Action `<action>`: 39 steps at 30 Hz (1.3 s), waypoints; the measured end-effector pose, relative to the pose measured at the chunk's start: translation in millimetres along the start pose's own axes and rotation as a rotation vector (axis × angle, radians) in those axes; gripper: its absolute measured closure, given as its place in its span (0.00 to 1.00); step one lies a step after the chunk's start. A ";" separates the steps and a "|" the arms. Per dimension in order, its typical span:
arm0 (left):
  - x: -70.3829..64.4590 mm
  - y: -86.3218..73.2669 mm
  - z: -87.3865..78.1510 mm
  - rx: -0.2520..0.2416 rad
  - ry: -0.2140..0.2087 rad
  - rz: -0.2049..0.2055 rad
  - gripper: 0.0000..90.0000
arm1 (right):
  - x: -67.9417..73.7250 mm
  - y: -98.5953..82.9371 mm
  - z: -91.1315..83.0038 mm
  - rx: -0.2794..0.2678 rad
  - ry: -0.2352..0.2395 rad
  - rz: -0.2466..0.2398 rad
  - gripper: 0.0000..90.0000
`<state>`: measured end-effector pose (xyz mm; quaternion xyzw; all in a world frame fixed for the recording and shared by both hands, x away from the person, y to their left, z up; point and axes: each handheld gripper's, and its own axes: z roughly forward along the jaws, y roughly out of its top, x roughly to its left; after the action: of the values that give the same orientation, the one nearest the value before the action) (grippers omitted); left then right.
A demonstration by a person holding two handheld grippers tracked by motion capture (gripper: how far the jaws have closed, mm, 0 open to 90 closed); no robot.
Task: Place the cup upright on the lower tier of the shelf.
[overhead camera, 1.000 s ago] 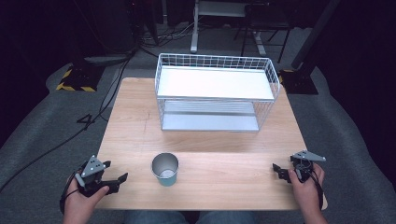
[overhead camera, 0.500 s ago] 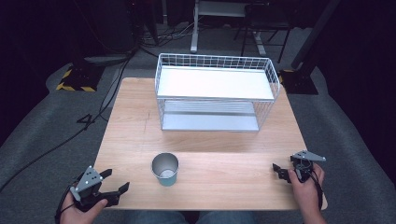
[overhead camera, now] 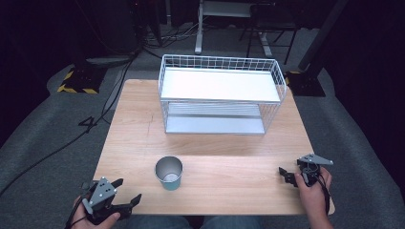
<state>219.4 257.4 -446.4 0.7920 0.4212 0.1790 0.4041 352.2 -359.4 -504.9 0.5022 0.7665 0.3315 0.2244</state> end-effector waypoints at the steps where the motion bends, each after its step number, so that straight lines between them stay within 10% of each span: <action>1: -2.1 1.0 0.6 0.001 -0.009 0.006 0.20 | 0.0 0.0 0.0 0.000 0.000 0.000 0.13; 29: -35.2 6.1 53.8 -0.040 -0.148 0.036 0.18 | 0.1 -0.1 0.0 0.000 -0.001 0.000 0.13; 39: -33.6 7.3 76.5 -0.052 -0.082 -0.013 0.17 | 0.0 0.0 0.0 0.000 0.002 -0.001 0.13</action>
<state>251.5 190.3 -485.4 0.7850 0.4048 0.1544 0.4428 352.1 -359.5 -504.9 0.5016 0.7670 0.3318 0.2237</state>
